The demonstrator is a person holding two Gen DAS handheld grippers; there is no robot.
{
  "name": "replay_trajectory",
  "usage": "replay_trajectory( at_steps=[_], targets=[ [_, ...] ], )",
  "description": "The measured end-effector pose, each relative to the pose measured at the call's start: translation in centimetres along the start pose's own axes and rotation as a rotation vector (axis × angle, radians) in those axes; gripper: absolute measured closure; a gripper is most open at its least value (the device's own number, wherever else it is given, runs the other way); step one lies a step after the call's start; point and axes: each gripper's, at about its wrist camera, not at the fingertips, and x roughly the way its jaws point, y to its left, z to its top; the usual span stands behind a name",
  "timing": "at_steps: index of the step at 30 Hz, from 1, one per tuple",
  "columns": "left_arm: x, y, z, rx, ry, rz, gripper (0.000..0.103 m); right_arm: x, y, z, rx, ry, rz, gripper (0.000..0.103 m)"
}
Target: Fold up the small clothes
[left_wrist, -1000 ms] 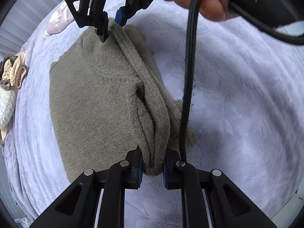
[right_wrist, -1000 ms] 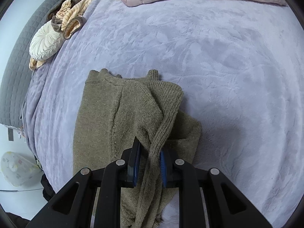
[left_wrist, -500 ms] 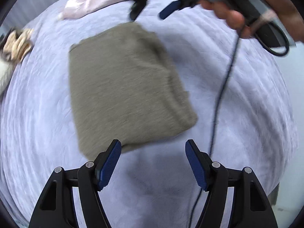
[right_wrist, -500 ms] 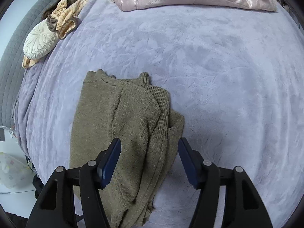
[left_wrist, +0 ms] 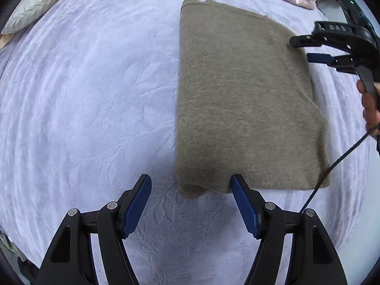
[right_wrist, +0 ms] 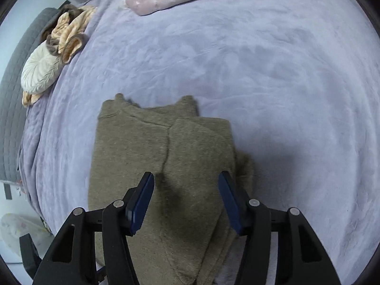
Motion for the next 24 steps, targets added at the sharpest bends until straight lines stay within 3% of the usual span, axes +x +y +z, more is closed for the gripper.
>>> replay_trajectory(
  at_steps=[1,7,10,16,21,23,24],
  targets=[
    [-0.2,-0.4,-0.5,-0.004,0.001,-0.017,0.032,-0.6,-0.2,-0.4,0.004,-0.014,-0.046,0.041],
    [-1.5,1.5,-2.5,-0.058,-0.014,-0.068,0.032,-4.0,0.4,-6.6,-0.069,-0.002,0.105,0.041],
    [-1.4,2.6,-3.1,-0.039,-0.025,-0.034,0.032,-4.3,1.6,-10.3,-0.099,0.021,0.162,0.041],
    [-0.3,1.7,-4.3,0.141,-0.027,0.024,0.032,-2.4,3.4,-15.7,-0.143,0.065,0.145,0.041],
    [1.3,0.2,-3.4,0.149,-0.026,0.017,0.032,-1.3,3.9,-17.1,-0.147,0.060,0.145,0.041],
    [2.3,-0.3,-2.6,0.155,-0.025,0.064,0.032,-0.7,4.2,-17.2,-0.176,0.052,0.126,0.042],
    [2.7,-0.2,-2.1,0.151,-0.021,0.088,0.032,-0.2,4.3,-17.2,-0.197,0.060,0.111,0.053]
  ],
)
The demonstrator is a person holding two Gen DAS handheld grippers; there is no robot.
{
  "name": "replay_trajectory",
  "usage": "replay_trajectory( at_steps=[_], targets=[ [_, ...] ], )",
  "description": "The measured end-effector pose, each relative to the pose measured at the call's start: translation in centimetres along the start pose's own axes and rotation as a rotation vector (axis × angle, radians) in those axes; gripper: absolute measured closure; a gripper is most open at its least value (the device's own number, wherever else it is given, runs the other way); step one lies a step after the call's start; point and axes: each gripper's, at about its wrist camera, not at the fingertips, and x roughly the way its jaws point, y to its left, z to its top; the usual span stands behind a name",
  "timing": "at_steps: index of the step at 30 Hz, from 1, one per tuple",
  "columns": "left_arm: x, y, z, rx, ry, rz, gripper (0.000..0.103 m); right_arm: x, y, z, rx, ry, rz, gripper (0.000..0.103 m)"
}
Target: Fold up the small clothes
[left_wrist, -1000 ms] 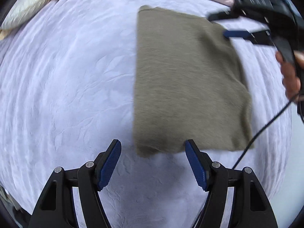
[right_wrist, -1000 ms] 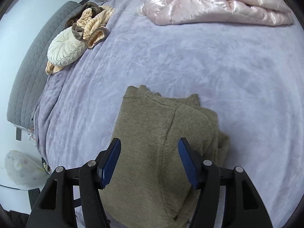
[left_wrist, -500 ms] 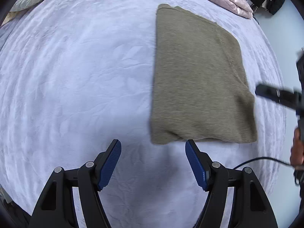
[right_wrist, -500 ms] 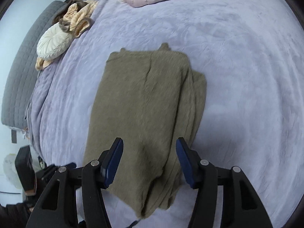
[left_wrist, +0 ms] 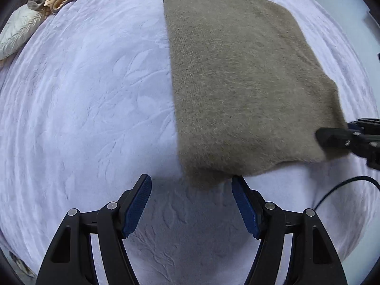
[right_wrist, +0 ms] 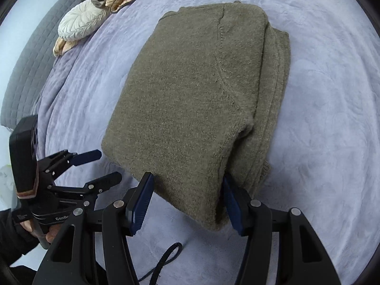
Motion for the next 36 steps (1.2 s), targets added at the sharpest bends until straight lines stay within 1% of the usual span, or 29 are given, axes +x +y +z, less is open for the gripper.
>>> replay_trajectory(
  at_steps=[1,2,3,5,7,8,9,10,12,14,16,18,20,23,25,26,28,29,30,31,32,34,36],
  targets=[
    [0.2,0.5,0.2,-0.015,0.009,-0.009,0.032,0.3,0.0,0.0,-0.006,0.012,-0.013,0.069],
    [-0.1,1.2,0.2,-0.045,0.013,-0.032,0.032,0.4,-0.4,0.2,0.014,0.021,-0.011,0.093],
    [-0.6,1.9,0.1,-0.075,0.005,-0.045,0.032,-0.1,-1.0,0.3,0.056,0.009,0.035,0.093],
    [-2.0,3.1,-0.4,-0.112,-0.033,-0.031,0.032,-1.9,-1.5,0.3,0.085,-0.043,0.118,0.094],
    [-2.9,3.6,-0.9,-0.127,-0.048,-0.028,0.032,-3.9,-1.5,0.1,0.071,-0.091,0.158,0.094],
    [-3.2,3.8,-1.1,-0.132,-0.058,0.001,0.032,-4.7,-1.6,0.1,0.070,-0.109,0.166,0.097],
    [-3.6,4.1,-1.3,-0.140,-0.071,0.042,0.032,-5.3,-1.7,0.0,0.071,-0.119,0.162,0.097],
    [-3.7,4.3,-1.2,-0.155,-0.080,0.055,0.032,-5.7,-1.7,0.0,0.071,-0.125,0.152,0.097],
    [-3.7,4.9,-1.0,-0.199,-0.077,0.043,0.032,-6.2,-2.1,-0.2,0.072,-0.130,0.147,0.097],
    [-3.6,5.3,-1.3,-0.213,-0.067,0.029,0.032,-6.0,-2.2,-0.4,0.077,-0.124,0.150,0.097],
    [-3.6,5.0,-1.6,-0.192,-0.061,0.022,0.032,-5.0,-2.1,-0.6,0.087,-0.104,0.134,0.097],
    [-3.0,3.8,-1.4,-0.161,-0.058,0.012,0.032,-3.5,-2.8,-1.2,0.101,-0.068,0.104,0.097],
    [-3.3,3.0,-1.1,-0.132,-0.062,-0.004,0.032,-1.7,-3.9,-2.1,0.146,-0.027,0.086,0.097],
    [-4.4,2.5,-0.7,-0.097,-0.079,-0.029,0.032,-1.1,-4.7,-2.7,0.174,-0.035,0.078,0.097],
    [-4.9,2.0,0.0,-0.085,-0.086,-0.046,0.032,-1.6,-4.3,-2.4,0.160,-0.042,0.075,0.097],
    [-5.2,1.9,0.6,-0.088,-0.087,-0.061,0.032,-2.0,-4.1,-2.1,0.149,-0.031,0.071,0.095],
    [-5.3,1.7,1.9,-0.108,-0.081,-0.093,0.032,-3.2,-3.5,-1.5,0.123,-0.029,0.028,0.089],
    [-5.3,1.8,2.4,-0.124,-0.075,-0.109,0.030,-4.1,-3.1,-1.1,0.103,-0.044,0.004,0.079],
    [-5.2,1.8,3.0,-0.139,-0.062,-0.120,0.013,-5.1,-2.7,-0.7,0.084,-0.071,-0.023,0.060],
    [-5.1,1.7,3.7,-0.160,-0.048,-0.134,0.005,-6.1,-2.5,-0.2,0.073,-0.104,-0.048,0.048],
    [-5.3,1.4,4.1,-0.184,-0.054,-0.149,0.001,-7.2,-2.1,0.2,0.062,-0.146,-0.062,0.033],
    [-5.1,1.2,4.9,-0.206,-0.064,-0.153,0.001,-8.5,-1.5,1.4,0.040,-0.214,-0.046,0.031],
    [-4.4,0.8,5.3,-0.202,-0.053,-0.130,0.001,-8.2,-1.0,3.1,0.022,-0.229,-0.014,0.031]
  ],
)
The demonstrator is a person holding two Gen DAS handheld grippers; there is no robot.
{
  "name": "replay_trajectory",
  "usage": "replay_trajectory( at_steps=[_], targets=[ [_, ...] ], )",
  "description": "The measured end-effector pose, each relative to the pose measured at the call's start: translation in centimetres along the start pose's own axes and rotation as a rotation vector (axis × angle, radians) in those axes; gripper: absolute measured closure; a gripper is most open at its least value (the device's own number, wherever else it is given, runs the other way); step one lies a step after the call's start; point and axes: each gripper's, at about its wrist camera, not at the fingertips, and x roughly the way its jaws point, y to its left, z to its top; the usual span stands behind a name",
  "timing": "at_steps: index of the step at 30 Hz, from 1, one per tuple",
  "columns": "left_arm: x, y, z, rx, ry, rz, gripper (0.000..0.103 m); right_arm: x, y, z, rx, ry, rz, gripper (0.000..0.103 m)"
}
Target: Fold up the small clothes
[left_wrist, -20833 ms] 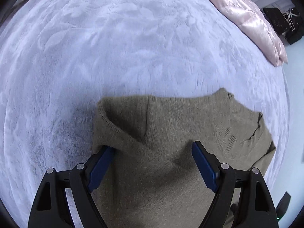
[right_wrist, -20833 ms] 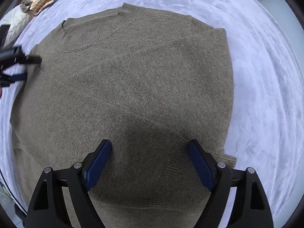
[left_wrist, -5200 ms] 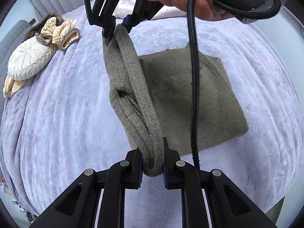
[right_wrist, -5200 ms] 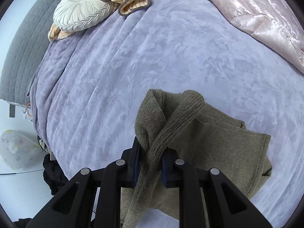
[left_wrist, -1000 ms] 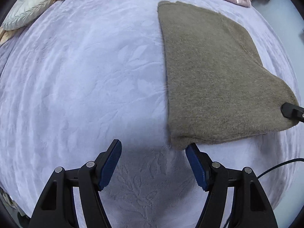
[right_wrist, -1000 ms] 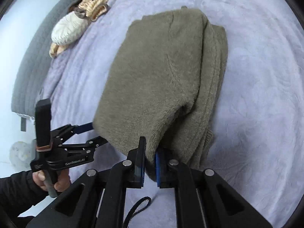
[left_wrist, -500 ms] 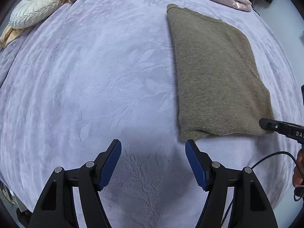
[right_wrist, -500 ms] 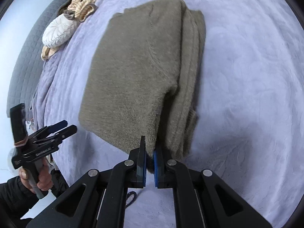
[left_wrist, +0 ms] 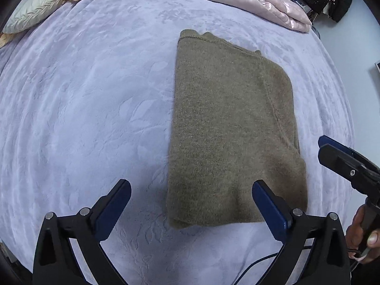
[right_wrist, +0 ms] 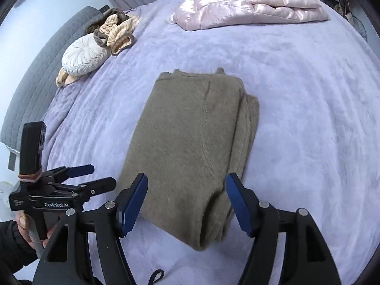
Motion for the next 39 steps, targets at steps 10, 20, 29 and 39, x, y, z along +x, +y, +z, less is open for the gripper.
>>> replay_trajectory(
  at_steps=[10,20,29,39],
  targets=[
    [4.0,-0.1,-1.1,0.049,0.078,0.081,0.001,8.6,-4.4,4.4,0.184,0.103,0.106,0.031],
    [2.6,-1.1,0.5,0.135,0.045,0.115,0.001,5.1,-4.4,6.7,0.111,0.017,0.084,0.031],
    [4.1,-1.3,1.7,0.135,0.072,0.125,0.001,11.3,-4.7,9.8,0.161,0.108,0.100,0.030],
    [2.0,-0.3,3.7,0.103,0.030,0.074,0.001,7.8,-5.2,10.7,0.151,0.009,-0.036,0.030]
  ],
)
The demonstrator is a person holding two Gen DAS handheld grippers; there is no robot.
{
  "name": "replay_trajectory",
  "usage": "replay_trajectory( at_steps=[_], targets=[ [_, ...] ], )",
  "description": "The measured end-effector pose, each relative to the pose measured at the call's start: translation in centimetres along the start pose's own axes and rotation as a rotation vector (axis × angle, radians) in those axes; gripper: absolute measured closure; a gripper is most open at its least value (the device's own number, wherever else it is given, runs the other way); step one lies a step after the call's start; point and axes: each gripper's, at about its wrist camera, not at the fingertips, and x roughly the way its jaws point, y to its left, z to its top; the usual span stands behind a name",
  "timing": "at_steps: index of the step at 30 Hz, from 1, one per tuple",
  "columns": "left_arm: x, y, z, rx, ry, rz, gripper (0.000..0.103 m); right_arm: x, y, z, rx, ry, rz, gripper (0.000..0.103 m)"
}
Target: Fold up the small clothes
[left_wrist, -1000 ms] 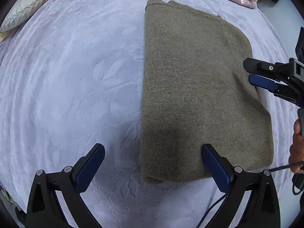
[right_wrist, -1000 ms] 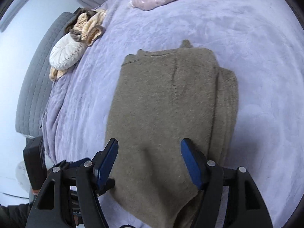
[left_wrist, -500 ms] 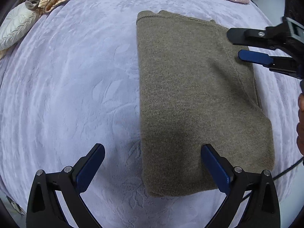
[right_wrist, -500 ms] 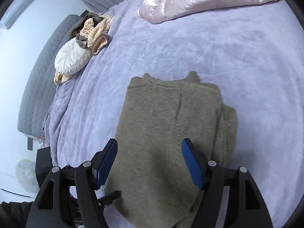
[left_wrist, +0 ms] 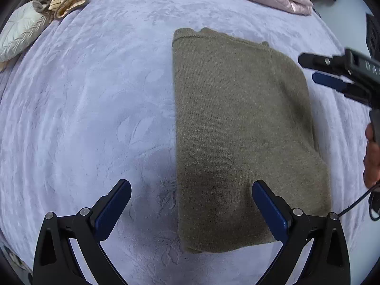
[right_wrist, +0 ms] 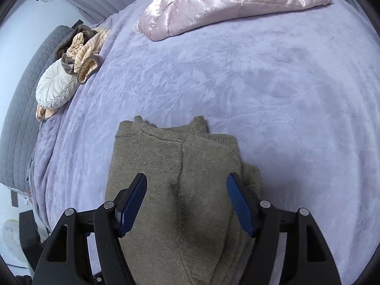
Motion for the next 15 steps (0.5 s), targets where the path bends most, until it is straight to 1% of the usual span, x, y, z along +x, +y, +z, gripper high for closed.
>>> replay_trajectory(
  at_steps=[1,3,5,6,7,9,10,12,13,14,15],
  targets=[
    [-0.2,0.5,0.1,-0.012,0.002,0.004,0.001,-0.8,0.1,-0.5,-0.012,-0.016,-0.006,0.029],
    [-0.6,1.6,-0.2,-0.033,-0.004,0.015,0.001,-1.9,0.4,-1.3,-0.034,-0.023,0.010,0.029],
    [-0.9,3.1,-1.0,-0.053,-0.011,0.014,0.001,-2.7,1.5,-3.3,-0.065,-0.009,0.038,0.029],
    [-0.9,3.7,-1.5,-0.064,-0.002,0.011,0.001,-2.9,2.3,-4.3,-0.095,-0.002,0.032,0.029],
    [-0.6,4.4,-2.0,-0.078,0.010,0.003,0.001,-3.1,3.1,-5.6,-0.138,0.005,0.010,0.029],
    [0.0,4.5,-2.6,-0.098,0.035,-0.001,0.001,-2.8,4.9,-8.5,-0.235,0.032,-0.040,0.027],
    [0.4,4.5,-2.5,-0.095,0.049,0.003,0.001,-2.4,5.4,-9.7,-0.273,0.045,-0.069,0.027],
    [1.6,3.9,-2.7,-0.052,0.081,0.022,0.001,-0.9,6.0,-11.7,-0.336,0.094,-0.162,0.027],
    [2.1,3.6,-2.8,-0.027,0.091,0.046,0.001,0.0,5.8,-12.4,-0.346,0.115,-0.214,0.027],
    [2.1,3.5,-2.9,-0.012,0.091,0.050,0.001,0.2,5.2,-12.8,-0.333,0.122,-0.231,0.027],
    [1.8,3.6,-2.9,-0.007,0.087,0.044,0.001,0.1,4.2,-13.1,-0.288,0.129,-0.216,0.027]
  ],
)
